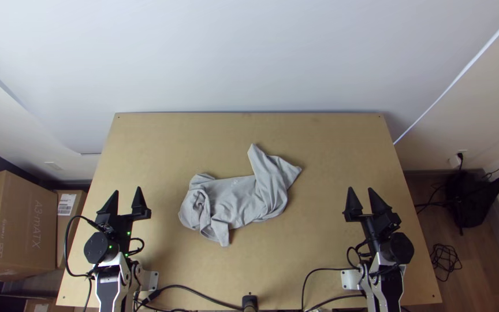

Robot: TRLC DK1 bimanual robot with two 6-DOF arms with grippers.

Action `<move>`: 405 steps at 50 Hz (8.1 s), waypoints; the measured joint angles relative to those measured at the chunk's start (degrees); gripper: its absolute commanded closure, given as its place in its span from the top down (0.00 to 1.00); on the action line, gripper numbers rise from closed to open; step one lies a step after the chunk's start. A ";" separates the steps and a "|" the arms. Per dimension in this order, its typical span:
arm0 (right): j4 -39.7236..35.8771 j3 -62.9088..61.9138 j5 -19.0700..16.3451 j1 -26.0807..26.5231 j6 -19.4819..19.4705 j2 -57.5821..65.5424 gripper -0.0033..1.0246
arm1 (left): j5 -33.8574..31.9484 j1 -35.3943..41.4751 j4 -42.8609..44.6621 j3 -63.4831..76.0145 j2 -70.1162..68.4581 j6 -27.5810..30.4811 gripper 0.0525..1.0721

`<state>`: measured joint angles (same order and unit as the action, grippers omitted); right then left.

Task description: Fold the t-shirt

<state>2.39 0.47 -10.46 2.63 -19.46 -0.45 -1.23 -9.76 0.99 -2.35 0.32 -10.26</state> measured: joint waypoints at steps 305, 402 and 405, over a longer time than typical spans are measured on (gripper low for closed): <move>-26.69 62.82 -10.49 -47.39 -28.37 78.79 0.03 | -0.04 2.91 -43.76 -67.08 47.80 -1.27 0.95; -25.88 50.12 -2.08 -8.17 -23.78 53.11 0.03 | 10.23 66.36 -6.36 -39.69 77.00 21.35 0.95; -25.35 50.12 -1.92 -8.26 -24.00 53.48 0.03 | 11.41 67.82 -5.01 -39.80 78.95 22.58 0.95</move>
<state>-22.96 50.59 -12.38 -5.63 -43.46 53.04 10.17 58.06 -4.01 -42.15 79.26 12.32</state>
